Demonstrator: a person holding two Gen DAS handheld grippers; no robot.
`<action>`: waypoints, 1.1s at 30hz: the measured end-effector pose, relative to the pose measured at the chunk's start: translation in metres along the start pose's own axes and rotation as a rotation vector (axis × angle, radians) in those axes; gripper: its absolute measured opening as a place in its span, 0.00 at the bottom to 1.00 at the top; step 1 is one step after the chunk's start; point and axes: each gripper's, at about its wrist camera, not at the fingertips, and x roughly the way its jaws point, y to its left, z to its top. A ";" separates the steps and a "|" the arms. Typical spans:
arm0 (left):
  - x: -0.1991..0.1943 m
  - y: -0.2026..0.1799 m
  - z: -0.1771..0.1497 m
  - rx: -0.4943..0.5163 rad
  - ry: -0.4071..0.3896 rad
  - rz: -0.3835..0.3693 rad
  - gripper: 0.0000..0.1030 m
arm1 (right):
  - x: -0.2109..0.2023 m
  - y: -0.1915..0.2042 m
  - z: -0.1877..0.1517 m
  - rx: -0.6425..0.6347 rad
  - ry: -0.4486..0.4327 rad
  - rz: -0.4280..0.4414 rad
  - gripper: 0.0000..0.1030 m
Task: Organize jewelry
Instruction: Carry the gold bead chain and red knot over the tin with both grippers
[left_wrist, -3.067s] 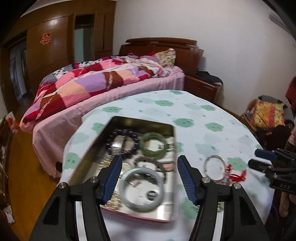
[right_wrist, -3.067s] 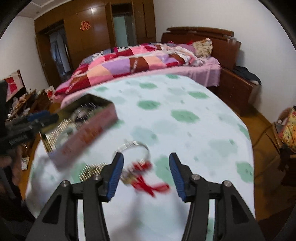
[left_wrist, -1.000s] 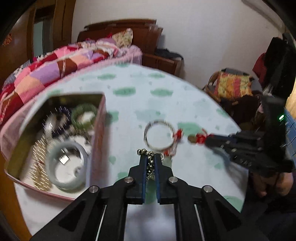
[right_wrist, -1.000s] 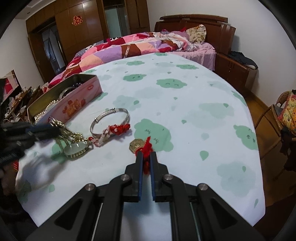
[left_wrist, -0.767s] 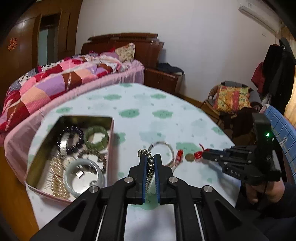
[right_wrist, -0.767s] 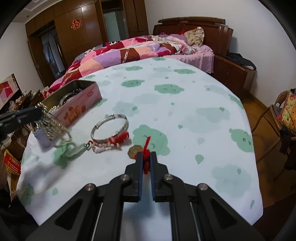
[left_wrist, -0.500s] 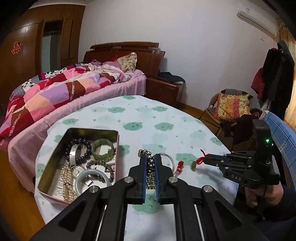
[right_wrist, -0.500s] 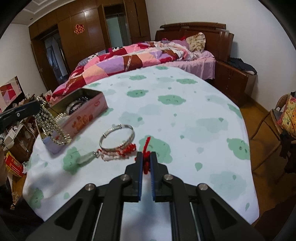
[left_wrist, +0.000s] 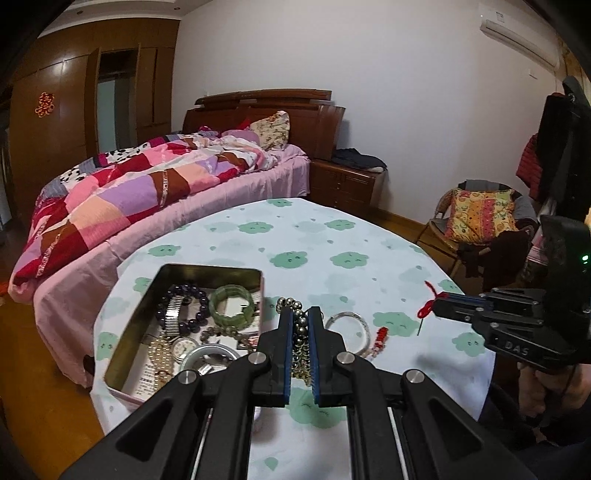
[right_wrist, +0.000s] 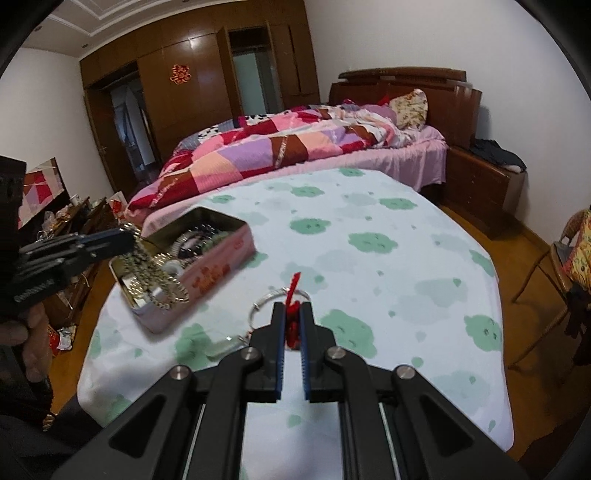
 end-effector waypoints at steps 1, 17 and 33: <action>0.000 0.002 0.000 -0.001 0.000 0.008 0.06 | 0.000 0.003 0.003 -0.004 -0.005 0.005 0.10; -0.007 0.039 0.007 -0.057 -0.027 0.094 0.06 | 0.016 0.048 0.042 -0.073 -0.052 0.101 0.10; -0.003 0.102 0.002 -0.173 -0.039 0.178 0.06 | 0.055 0.100 0.062 -0.142 -0.021 0.216 0.10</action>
